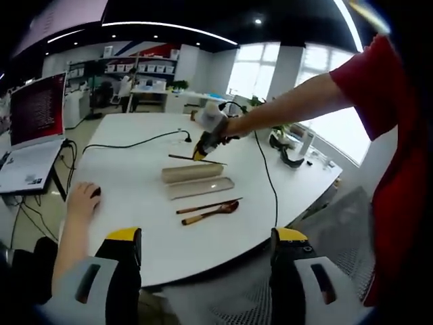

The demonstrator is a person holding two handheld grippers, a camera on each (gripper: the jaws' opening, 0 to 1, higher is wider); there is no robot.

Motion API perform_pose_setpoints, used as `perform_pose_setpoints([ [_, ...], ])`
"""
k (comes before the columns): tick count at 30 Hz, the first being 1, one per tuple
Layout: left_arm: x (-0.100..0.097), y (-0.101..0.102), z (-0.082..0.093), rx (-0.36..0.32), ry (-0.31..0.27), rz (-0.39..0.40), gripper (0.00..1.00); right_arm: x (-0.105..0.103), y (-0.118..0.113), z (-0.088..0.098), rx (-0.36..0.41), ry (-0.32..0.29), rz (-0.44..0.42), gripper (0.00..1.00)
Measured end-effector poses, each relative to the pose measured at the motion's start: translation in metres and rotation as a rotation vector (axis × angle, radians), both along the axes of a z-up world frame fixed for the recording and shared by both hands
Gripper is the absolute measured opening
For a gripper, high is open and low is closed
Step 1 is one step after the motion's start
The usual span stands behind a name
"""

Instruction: Arrange the utensils inside the cutlery case until each visible utensil rests in its matching compartment.

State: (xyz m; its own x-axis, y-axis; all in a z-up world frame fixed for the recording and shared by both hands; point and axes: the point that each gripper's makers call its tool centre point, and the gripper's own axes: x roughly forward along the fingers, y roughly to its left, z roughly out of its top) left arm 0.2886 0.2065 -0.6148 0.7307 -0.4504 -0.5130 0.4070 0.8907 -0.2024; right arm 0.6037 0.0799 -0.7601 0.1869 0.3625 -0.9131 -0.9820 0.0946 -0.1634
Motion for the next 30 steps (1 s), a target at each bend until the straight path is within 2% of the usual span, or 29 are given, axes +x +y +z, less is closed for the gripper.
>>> perform_pose_setpoints([
  [4, 0.0, 0.001, 0.0, 0.004, 0.002, 0.005, 0.8, 0.001, 0.008, -0.006, 0.005, -0.016, 0.035, 0.0],
  [15, 0.0, 0.01, -0.001, 0.017, 0.015, 0.03, 0.8, 0.006, 0.017, -0.025, -0.001, 0.009, 0.047, 0.0],
  [23, 0.003, 0.007, -0.003, 0.017, 0.02, 0.016, 0.8, 0.013, 0.018, -0.028, 0.003, 0.013, 0.053, 0.01],
  [30, 0.006, 0.004, -0.003, 0.017, 0.019, 0.003, 0.8, 0.003, 0.021, -0.03, 0.014, 0.028, 0.066, 0.01],
])
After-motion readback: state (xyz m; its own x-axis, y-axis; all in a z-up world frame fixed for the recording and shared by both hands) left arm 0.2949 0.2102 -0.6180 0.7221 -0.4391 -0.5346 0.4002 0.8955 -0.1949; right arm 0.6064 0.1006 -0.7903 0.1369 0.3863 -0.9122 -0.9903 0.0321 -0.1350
